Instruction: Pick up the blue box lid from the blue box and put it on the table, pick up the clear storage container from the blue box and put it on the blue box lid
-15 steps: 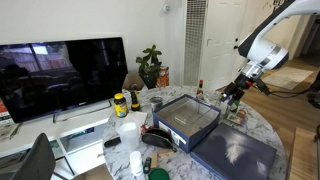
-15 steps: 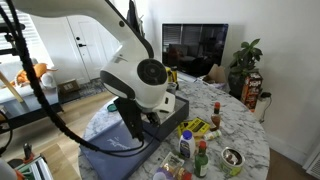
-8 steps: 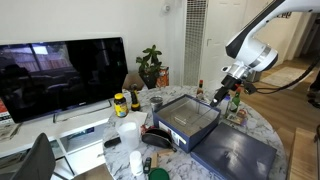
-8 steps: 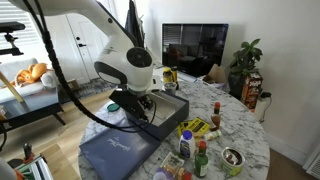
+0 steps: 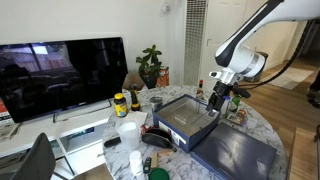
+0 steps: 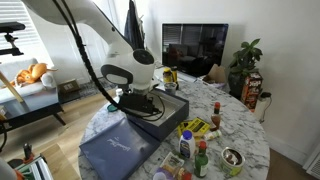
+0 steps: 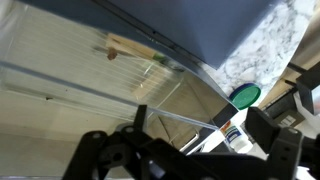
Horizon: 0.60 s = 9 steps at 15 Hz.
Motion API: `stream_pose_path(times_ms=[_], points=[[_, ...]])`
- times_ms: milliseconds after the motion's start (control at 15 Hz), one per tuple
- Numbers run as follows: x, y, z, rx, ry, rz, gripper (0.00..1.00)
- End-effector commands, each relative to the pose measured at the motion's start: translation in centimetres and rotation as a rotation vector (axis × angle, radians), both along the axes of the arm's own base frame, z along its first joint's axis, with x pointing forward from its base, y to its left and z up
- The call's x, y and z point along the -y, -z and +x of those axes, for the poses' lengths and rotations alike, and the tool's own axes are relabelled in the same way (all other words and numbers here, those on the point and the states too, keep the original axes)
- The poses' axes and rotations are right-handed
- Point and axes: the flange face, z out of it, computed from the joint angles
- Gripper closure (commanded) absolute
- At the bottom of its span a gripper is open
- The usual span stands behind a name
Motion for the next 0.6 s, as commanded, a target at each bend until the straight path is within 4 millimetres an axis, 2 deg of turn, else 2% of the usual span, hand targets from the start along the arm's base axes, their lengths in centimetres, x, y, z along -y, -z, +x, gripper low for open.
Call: stream_pose_path(times_ms=[0, 533], points=[[-0.5, 1.3, 2.0, 0.047, -0.170, -0.092, 0.00], [-0.4, 2.9, 4.9, 0.130, -0.523, -0.300, 0.00]])
